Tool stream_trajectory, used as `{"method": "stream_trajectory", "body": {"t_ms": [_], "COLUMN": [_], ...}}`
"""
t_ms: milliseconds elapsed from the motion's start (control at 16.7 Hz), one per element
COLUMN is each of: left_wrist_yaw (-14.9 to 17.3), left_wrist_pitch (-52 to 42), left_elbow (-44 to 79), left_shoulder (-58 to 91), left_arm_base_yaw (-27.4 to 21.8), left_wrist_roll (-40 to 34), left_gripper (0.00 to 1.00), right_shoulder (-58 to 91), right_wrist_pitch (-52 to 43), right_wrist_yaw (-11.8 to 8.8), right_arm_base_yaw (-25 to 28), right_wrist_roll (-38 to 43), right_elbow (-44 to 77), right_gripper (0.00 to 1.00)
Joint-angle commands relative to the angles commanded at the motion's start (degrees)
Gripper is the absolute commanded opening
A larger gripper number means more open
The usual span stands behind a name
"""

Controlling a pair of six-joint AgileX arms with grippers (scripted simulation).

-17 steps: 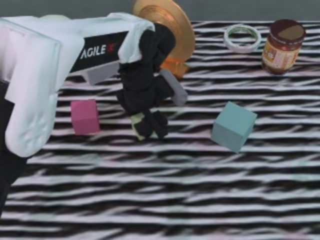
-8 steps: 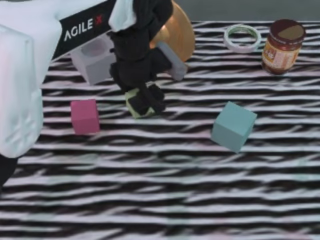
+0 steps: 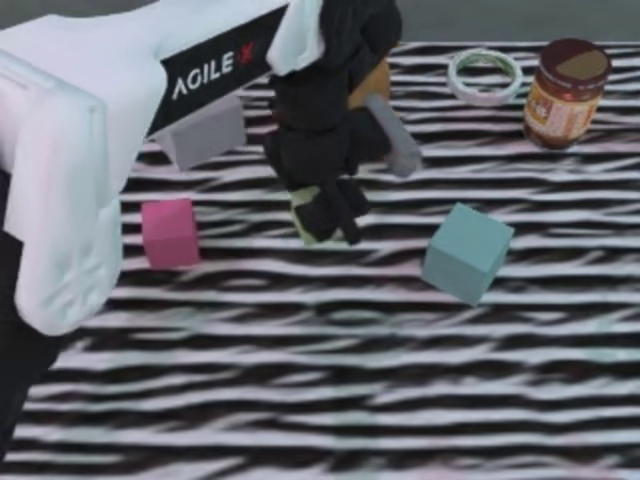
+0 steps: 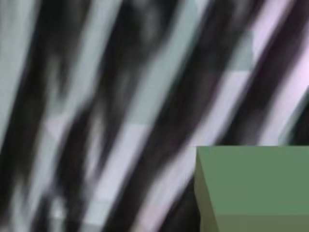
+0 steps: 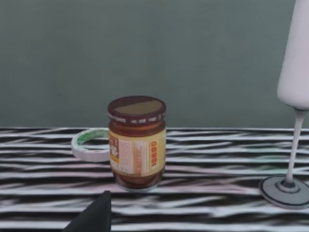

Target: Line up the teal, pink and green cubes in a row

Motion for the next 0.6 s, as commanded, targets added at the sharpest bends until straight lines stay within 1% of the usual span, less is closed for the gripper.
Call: {"method": "stream_trajectory", "body": {"t_ms": [360, 480, 600], "left_wrist_yaw": [0.1, 0.1, 0.1], "left_wrist_pitch": [-5.2, -6.0, -6.1], "left_elbow": [8.1, 9.5, 9.7], "left_shoulder": [2.9, 3.3, 3.3], "left_arm_base_yaw": [-13.6, -15.9, -16.1], "left_wrist_roll": [3.9, 4.6, 4.6], "left_gripper": [0.00, 0.00, 0.00], "right_shoulder": [0.0, 0.0, 0.0], "right_wrist_pitch": [0.0, 0.0, 0.0], "right_wrist_yaw": [0.0, 0.0, 0.0], "right_arm_base_yaw": [0.0, 0.0, 0.0], "right_wrist_roll": [0.0, 0.0, 0.0], "right_elbow": [0.0, 0.0, 0.0], "right_gripper": [1.00, 1.00, 1.00]}}
